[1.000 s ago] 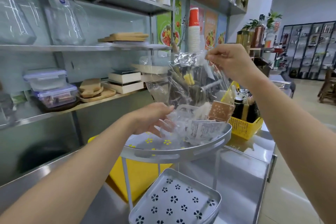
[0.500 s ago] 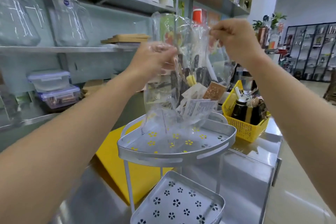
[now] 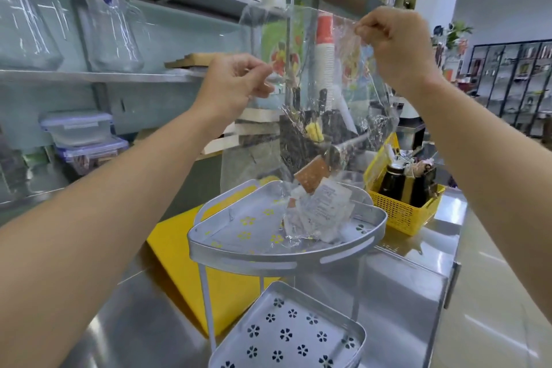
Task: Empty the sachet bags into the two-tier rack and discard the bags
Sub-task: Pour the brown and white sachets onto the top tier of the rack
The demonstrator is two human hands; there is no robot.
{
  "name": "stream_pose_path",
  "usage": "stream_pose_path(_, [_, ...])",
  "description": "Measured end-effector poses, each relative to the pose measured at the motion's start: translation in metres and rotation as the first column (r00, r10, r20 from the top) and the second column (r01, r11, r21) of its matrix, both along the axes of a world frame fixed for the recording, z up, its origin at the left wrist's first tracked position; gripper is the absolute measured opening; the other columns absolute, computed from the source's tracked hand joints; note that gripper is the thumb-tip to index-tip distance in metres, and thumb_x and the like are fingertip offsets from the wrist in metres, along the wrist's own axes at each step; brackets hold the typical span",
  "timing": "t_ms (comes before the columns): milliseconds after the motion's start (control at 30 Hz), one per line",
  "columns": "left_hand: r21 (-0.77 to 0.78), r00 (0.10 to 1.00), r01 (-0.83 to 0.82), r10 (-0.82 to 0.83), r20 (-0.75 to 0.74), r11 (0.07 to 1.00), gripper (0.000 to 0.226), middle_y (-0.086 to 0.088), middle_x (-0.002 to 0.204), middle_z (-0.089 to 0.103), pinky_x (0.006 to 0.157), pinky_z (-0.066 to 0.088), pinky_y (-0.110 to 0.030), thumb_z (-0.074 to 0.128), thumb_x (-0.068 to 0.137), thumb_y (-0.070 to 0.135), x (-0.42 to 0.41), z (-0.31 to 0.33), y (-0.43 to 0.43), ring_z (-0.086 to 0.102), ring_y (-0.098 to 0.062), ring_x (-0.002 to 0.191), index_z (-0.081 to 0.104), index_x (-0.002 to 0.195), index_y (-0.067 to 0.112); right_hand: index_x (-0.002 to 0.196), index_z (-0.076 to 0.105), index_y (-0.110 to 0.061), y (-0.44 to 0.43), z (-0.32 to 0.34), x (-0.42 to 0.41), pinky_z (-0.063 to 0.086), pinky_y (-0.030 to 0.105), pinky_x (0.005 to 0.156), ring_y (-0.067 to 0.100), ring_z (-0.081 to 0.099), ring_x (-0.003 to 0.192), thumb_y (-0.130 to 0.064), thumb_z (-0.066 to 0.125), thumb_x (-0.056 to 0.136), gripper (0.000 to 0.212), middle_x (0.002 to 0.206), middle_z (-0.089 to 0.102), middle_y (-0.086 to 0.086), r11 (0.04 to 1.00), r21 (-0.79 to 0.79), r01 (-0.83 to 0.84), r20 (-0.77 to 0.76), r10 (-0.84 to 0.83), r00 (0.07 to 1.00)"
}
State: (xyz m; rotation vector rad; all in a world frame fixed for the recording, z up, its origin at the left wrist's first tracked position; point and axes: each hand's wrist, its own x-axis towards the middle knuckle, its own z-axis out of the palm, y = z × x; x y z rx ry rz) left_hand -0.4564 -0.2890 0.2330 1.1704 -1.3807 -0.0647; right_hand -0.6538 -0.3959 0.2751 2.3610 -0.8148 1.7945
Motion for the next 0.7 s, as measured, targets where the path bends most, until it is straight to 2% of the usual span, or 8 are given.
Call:
stream_pose_path(133, [-0.049,1.000,-0.006,0.006,0.010,0.999,0.012,-0.004,0.077,0.068,0.055,0.049,-0.010,0.058,0.090,0.016,0.003,0.013,0.004,0.065,0.001,0.058,0.068,0.088,0.010,0.105,0.065,-0.005,0.003,0.012,-0.003,0.039,0.013,0.069,0.012,0.052,0.082,-0.013,0.048,0.093,0.022,0.092,0.060,0.000,0.999,-0.039,0.006,-0.028,-0.007,1.000])
stream_pose_path(300, [-0.071,1.000,-0.001,0.000,-0.005,0.997,0.013,0.006,0.066,0.070,0.070,0.058,-0.033,0.059,0.089,0.023,0.002,0.033,0.008,0.070,-0.011,0.066,0.065,0.078,0.020,0.105,0.064,-0.004,0.008,0.038,-0.002,0.033,-0.002,0.060,0.006,0.049,0.071,-0.013,0.046,0.093,0.024,0.090,0.057,-0.003,0.998,-0.064,0.012,-0.007,-0.012,1.000])
stream_pose_path(367, [-0.093,1.000,0.018,-0.020,-0.024,0.996,0.015,0.008,0.059,0.071,0.069,0.058,-0.034,0.060,0.089,0.025,0.003,0.038,0.012,0.070,-0.012,0.064,0.064,0.075,0.021,0.099,0.065,-0.002,0.013,0.048,0.000,0.032,0.000,0.057,-0.004,0.043,0.060,-0.016,0.045,0.091,0.025,0.076,0.055,-0.005,0.998,-0.067,-0.002,-0.007,0.002,1.000])
stream_pose_path(433, [-0.134,0.999,-0.008,0.002,-0.044,0.991,0.017,0.010,0.055,0.070,0.060,0.055,-0.026,0.061,0.088,0.025,0.006,0.043,0.018,0.069,-0.008,0.060,0.064,0.072,0.023,0.094,0.063,0.000,0.020,0.057,0.004,0.034,0.003,0.057,-0.005,0.041,0.057,-0.015,0.045,0.088,0.025,0.068,0.053,-0.008,0.997,-0.068,-0.034,0.007,0.035,0.999])
stream_pose_path(533, [-0.183,0.994,-0.046,0.026,-0.110,0.982,0.013,0.010,0.054,0.069,0.052,0.054,-0.021,0.061,0.088,0.024,0.015,0.053,0.033,0.069,-0.006,0.058,0.064,0.077,0.018,0.090,0.062,0.003,0.034,0.068,0.014,0.038,0.017,0.064,0.006,0.045,0.062,-0.014,0.043,0.084,0.026,0.085,0.065,0.018,0.994,-0.084,-0.074,0.026,0.077,0.997])
stream_pose_path(567, [-0.198,0.991,-0.055,0.030,-0.129,0.979,0.012,0.010,0.054,0.069,0.052,0.054,-0.022,0.061,0.088,0.022,0.019,0.057,0.039,0.069,-0.007,0.057,0.064,0.079,0.016,0.085,0.062,-0.002,0.039,0.071,0.019,0.038,0.021,0.064,0.008,0.044,0.063,-0.016,0.042,0.083,0.024,0.082,0.063,0.018,0.991,-0.098,-0.092,0.036,0.096,0.995])
stream_pose_path(633, [-0.224,0.986,-0.069,0.032,-0.165,0.972,0.012,0.009,0.052,0.069,0.051,0.055,-0.024,0.060,0.089,0.020,0.027,0.065,0.053,0.068,-0.008,0.054,0.063,0.079,0.014,0.072,0.056,-0.020,0.050,0.077,0.031,0.038,0.022,0.062,0.005,0.042,0.062,-0.024,0.043,0.081,0.017,0.071,0.053,-0.001,0.987,-0.087,-0.138,0.084,0.146,0.986])
stream_pose_path(700, [-0.246,0.982,-0.099,0.055,-0.180,0.964,0.013,0.008,0.050,0.068,0.050,0.054,-0.025,0.060,0.089,0.019,0.038,0.071,0.070,0.066,-0.007,0.050,0.062,0.077,0.014,0.083,0.060,-0.016,0.059,0.080,0.045,0.043,0.025,0.068,0.008,0.045,0.070,-0.033,0.047,0.080,0.022,0.078,0.052,-0.003,0.977,-0.082,-0.195,0.142,0.205,0.968])
